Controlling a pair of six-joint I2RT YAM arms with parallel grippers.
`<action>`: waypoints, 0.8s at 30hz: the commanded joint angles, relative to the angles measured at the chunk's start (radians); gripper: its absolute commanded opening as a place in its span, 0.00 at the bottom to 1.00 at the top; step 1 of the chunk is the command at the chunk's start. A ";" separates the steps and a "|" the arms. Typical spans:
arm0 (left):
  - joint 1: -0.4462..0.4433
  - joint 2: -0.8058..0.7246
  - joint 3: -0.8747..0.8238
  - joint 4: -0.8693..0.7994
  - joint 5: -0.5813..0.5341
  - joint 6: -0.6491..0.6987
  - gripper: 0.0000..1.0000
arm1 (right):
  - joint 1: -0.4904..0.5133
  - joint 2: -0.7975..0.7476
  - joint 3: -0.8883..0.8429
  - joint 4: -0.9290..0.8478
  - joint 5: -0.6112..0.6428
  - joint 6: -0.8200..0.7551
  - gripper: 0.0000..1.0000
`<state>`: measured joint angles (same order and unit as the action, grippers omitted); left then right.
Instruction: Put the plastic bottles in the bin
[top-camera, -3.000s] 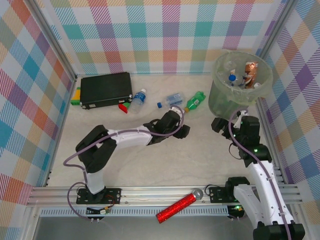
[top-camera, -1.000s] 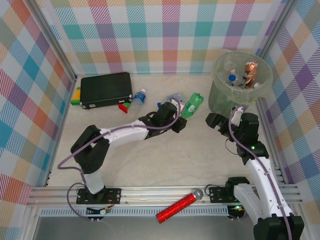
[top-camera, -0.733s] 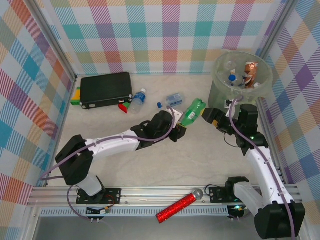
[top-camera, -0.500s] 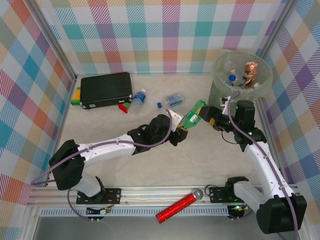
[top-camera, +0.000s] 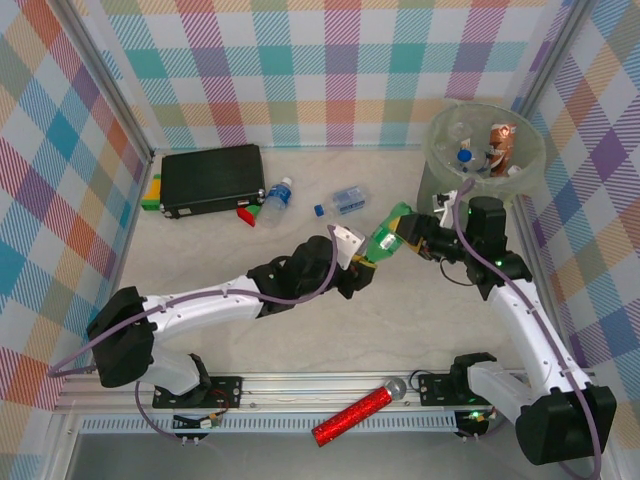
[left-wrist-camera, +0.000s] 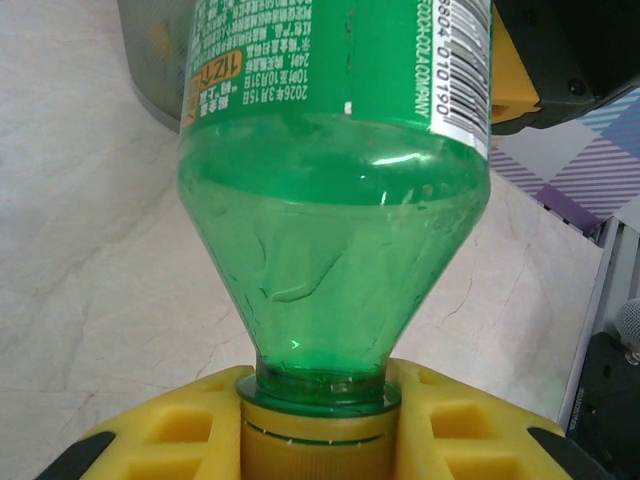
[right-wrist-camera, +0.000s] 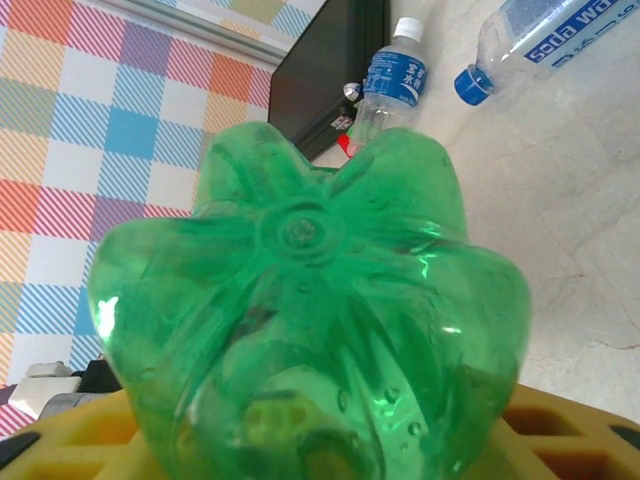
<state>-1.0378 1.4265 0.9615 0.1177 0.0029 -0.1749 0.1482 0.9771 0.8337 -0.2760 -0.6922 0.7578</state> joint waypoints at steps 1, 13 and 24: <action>-0.011 -0.032 -0.020 0.025 0.024 0.013 0.22 | 0.011 -0.005 0.049 0.005 -0.014 0.011 0.74; -0.019 -0.067 -0.041 0.028 0.034 0.018 0.23 | 0.077 0.013 0.090 -0.025 0.051 -0.002 0.52; -0.019 -0.152 -0.072 0.009 -0.089 0.009 1.00 | 0.087 0.016 0.187 -0.100 0.149 -0.038 0.51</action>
<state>-1.0512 1.3361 0.9150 0.1257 -0.0246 -0.1654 0.2298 0.9897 0.9508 -0.3454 -0.5762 0.7471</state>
